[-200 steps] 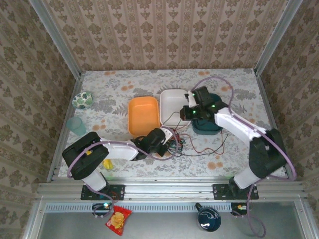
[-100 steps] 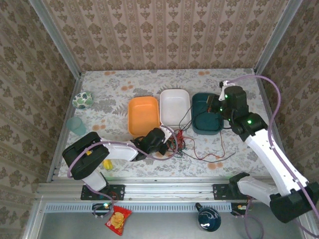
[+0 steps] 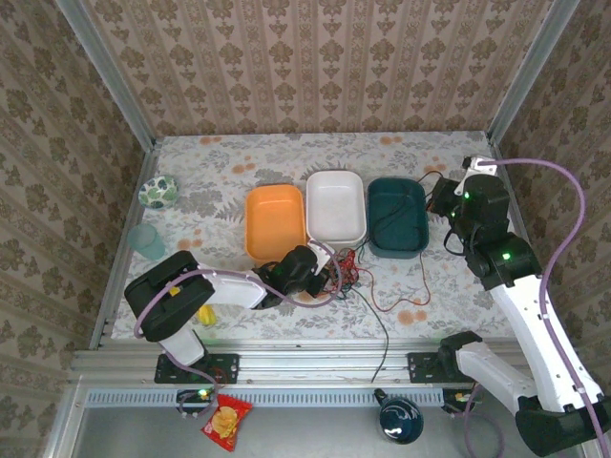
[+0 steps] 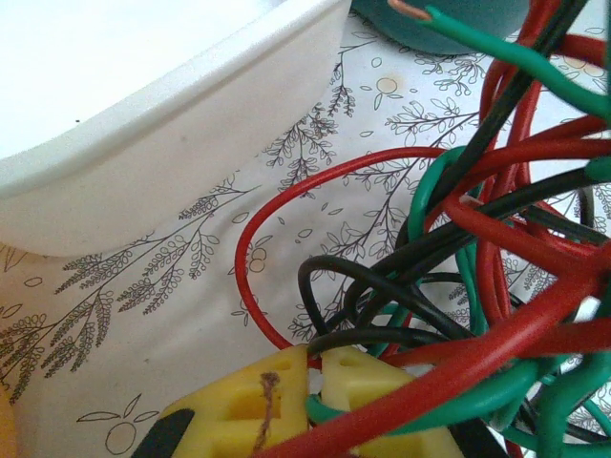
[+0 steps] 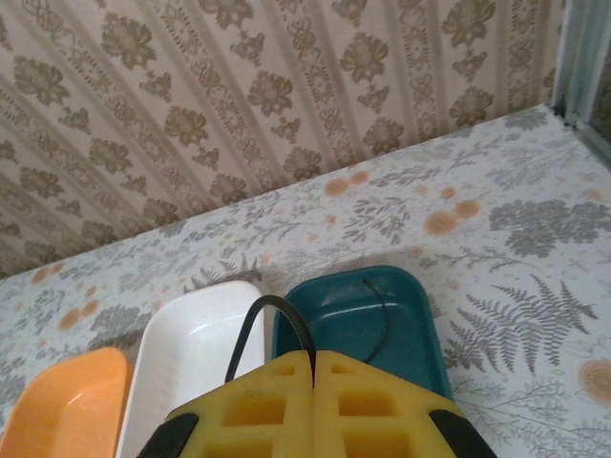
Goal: Untangle the cables
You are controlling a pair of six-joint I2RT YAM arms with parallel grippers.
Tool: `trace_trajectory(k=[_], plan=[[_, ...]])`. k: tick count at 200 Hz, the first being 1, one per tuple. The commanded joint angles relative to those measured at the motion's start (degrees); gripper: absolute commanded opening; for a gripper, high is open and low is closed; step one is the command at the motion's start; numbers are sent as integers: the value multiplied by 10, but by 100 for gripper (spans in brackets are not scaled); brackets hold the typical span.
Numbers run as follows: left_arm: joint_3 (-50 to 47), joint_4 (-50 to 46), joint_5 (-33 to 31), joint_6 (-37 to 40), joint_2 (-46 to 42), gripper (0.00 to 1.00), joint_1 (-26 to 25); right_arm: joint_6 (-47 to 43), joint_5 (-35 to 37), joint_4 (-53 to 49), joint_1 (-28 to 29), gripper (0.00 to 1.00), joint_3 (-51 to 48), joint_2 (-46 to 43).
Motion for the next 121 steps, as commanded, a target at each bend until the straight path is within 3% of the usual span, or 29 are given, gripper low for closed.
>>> trace_trajectory(k=[1,32,121], plan=[[-32,-112,-20,-6,18,0,1,1,114,101,-26,0,26,-28],[-38,-111,-21,-11,16,6,1,-21,107,102,-51,0,59,-25],[-47,-114,-37,-27,13,6,2,-36,144,89,-101,0,156,-21]])
